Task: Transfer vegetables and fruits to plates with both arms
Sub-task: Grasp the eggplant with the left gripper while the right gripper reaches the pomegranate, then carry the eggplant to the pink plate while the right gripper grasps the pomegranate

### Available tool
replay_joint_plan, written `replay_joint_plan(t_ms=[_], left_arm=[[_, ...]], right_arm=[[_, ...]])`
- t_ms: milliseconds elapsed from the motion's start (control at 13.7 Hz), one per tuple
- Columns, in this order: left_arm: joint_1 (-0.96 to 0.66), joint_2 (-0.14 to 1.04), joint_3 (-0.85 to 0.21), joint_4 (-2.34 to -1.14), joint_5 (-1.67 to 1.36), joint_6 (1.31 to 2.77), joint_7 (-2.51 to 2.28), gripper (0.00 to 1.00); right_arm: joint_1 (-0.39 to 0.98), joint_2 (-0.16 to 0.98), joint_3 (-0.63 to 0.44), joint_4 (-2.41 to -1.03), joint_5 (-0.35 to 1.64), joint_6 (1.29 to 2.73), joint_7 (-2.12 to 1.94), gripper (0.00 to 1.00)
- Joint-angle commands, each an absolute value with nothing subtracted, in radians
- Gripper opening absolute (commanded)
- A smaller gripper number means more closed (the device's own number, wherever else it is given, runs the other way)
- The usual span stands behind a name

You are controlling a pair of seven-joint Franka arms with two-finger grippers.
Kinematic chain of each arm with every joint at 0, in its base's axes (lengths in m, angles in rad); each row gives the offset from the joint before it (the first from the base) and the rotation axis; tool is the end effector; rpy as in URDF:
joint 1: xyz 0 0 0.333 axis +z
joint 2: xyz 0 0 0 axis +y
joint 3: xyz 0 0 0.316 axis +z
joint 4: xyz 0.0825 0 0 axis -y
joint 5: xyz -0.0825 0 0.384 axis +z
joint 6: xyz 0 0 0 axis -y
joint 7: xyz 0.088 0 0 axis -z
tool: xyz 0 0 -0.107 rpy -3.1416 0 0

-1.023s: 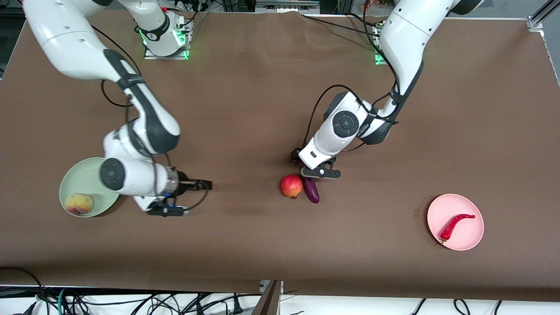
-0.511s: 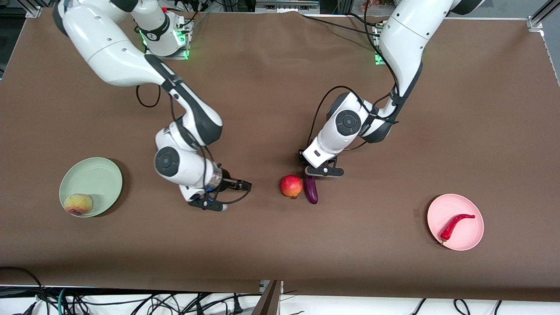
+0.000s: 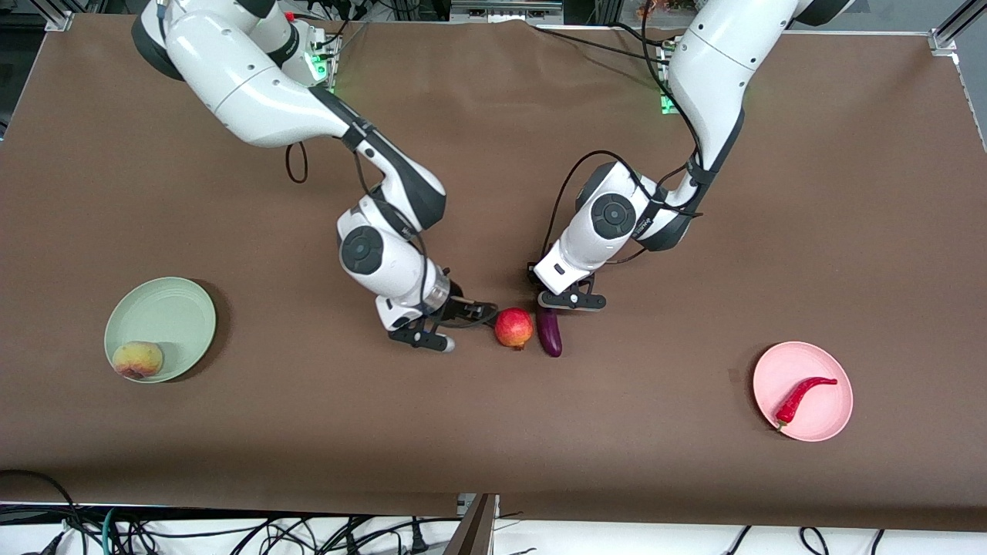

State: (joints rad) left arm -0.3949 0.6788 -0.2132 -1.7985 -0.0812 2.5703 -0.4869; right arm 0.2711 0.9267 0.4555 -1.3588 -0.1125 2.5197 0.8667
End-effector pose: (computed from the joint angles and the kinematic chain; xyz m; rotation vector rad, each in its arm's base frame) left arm 0.5517 -0.3691 0.1858 2.9355 -0.0027 -0.0061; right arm 0.6271 0.4372 0.2309 -2.7092 0.3819 -0.0595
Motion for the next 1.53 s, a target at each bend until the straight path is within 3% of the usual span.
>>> replay_joint_plan(t_ms=[0,365,804,1169,1461], left_arm=[[-0.371,0.628,-0.198,-1.806,-0.060,2.486,-0.488,0.00],[-0.270,0.523,-0.140,-1.735,0.048,2.269,-0.313,0.00],[-0.043,0.529,-0.133,-1.626,0.049,2.250,0.167,0.05],[0.119,0.664,-0.129,-1.458,0.169,2.257,0.605,0.06],[0.181,0.681,-0.127,-1.471,0.172,2.127,0.785,0.07]], right_arm=[[0.360,0.945,0.371,-1.351,-0.104,2.591,0.914,1.00],[0.396,0.960,0.350,-1.345,-0.101,2.655,0.925,1.00],[0.413,0.960,0.350,-1.339,-0.100,2.698,0.962,1.00],[0.462,0.979,0.318,-1.339,-0.107,2.752,0.960,1.00],[0.511,1.005,0.262,-1.339,-0.107,2.812,0.959,1.00]])
